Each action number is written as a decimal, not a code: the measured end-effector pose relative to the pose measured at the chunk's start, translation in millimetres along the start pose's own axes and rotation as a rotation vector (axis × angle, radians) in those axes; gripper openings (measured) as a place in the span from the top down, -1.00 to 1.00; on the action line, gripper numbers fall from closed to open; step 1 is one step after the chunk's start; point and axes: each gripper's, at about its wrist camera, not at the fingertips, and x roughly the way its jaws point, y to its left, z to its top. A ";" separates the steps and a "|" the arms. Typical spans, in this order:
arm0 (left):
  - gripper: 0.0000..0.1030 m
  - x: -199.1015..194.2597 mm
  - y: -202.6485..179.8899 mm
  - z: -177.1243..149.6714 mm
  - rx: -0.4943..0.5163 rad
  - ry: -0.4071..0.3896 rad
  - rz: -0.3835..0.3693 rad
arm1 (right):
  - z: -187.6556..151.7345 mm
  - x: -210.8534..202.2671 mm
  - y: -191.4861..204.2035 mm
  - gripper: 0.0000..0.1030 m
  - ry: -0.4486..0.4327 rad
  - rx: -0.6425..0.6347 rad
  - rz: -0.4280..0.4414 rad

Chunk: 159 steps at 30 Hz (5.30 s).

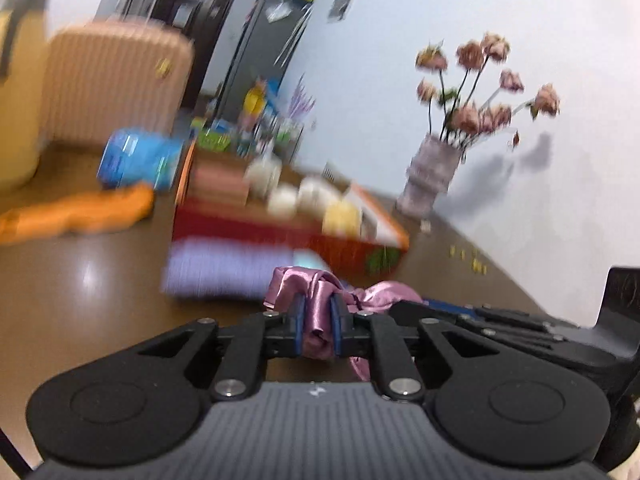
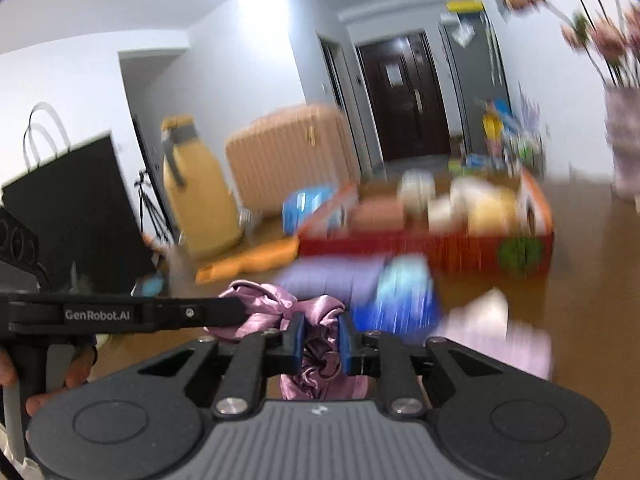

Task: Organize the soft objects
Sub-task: 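Carry both pink scrunchies with both tools over the cardboard box, then open both tools to drop the scrunchies into the box, then move both tools back toward the lavender fabric cloth, then close both tools on the lavender fabric cloth, then lift the lavender cloth with both tools and carry it into the box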

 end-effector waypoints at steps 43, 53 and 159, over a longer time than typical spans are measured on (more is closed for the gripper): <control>-0.56 -7.2 22.7 11.2 0.175 -0.060 0.366 | 29.8 6.4 -52.1 -0.24 -0.030 0.042 -0.095; -0.70 -56.6 -18.0 -72.5 0.135 -0.039 0.363 | -55.5 -64.0 -19.9 -0.27 -0.031 0.010 -0.136; 0.83 24.4 5.8 53.9 0.115 -0.045 0.031 | 59.0 36.2 18.6 0.92 -0.103 -0.213 -0.098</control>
